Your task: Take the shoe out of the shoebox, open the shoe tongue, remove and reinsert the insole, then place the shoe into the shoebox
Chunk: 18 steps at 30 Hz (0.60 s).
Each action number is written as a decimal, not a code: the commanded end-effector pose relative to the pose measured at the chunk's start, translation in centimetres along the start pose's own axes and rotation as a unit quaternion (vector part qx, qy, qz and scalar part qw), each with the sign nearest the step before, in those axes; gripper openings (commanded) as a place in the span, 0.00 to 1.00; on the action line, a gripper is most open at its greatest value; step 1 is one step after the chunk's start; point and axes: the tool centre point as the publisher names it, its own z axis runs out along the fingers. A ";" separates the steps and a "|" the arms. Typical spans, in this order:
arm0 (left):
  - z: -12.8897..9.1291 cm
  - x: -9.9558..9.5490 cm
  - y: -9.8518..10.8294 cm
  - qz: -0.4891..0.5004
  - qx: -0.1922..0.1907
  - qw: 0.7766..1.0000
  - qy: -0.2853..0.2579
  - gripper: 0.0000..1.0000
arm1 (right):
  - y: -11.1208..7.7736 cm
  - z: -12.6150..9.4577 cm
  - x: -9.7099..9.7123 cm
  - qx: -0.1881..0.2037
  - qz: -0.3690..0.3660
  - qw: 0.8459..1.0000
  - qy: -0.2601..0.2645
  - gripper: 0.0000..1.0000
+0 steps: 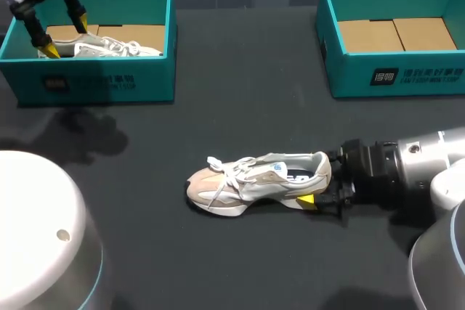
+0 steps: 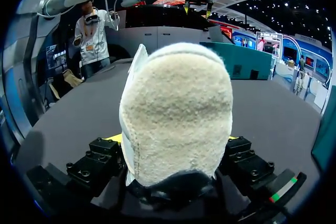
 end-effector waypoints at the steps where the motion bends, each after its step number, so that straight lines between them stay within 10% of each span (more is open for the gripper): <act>1: 2.1 2.1 -2.1 -0.081 -0.033 0.994 -0.068 1.00 | -0.1 0.1 0.0 0.002 0.000 1.000 0.001 0.00; 18: 5.5 2.6 -7.5 -0.207 -0.056 0.968 -0.132 1.00 | -0.1 0.1 0.0 0.002 0.000 1.000 0.001 0.00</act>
